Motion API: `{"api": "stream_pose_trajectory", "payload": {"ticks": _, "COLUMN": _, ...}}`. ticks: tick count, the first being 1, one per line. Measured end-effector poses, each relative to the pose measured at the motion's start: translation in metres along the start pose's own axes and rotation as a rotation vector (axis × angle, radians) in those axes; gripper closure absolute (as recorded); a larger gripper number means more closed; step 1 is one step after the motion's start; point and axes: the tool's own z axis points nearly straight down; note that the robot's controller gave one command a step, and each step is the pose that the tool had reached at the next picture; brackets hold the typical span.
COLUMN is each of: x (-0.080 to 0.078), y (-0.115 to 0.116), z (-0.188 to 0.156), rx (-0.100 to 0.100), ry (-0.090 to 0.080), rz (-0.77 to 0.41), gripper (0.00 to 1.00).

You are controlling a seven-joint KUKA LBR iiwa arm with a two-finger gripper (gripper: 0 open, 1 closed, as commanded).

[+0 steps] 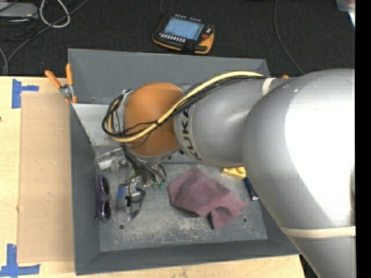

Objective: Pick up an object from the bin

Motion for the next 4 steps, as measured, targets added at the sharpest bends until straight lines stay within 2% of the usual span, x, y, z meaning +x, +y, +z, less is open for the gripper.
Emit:
{"api": "stream_pose_trajectory", "payload": {"ticks": 1, "x": 0.008, "y": 0.0065, "z": 0.0119, "rx": -0.001, "ry": -0.001, "rz": -0.165, "gripper": 0.0}}
{"api": "stream_pose_trajectory", "payload": {"ticks": 2, "x": 0.0045, "y": 0.0025, "z": 0.0143, "rx": -0.001, "ry": 0.001, "rz": -0.095, "gripper": 0.0}}
{"api": "stream_pose_trajectory", "payload": {"ticks": 3, "x": 0.008, "y": 0.006, "z": 0.0131, "rx": -0.002, "ry": 0.001, "rz": -0.158, "gripper": 0.0}}
{"api": "stream_pose_trajectory", "payload": {"ticks": 4, "x": 0.0053, "y": 0.0031, "z": 0.014, "rx": -0.002, "ry": 0.002, "rz": -0.111, "gripper": 1.0}}
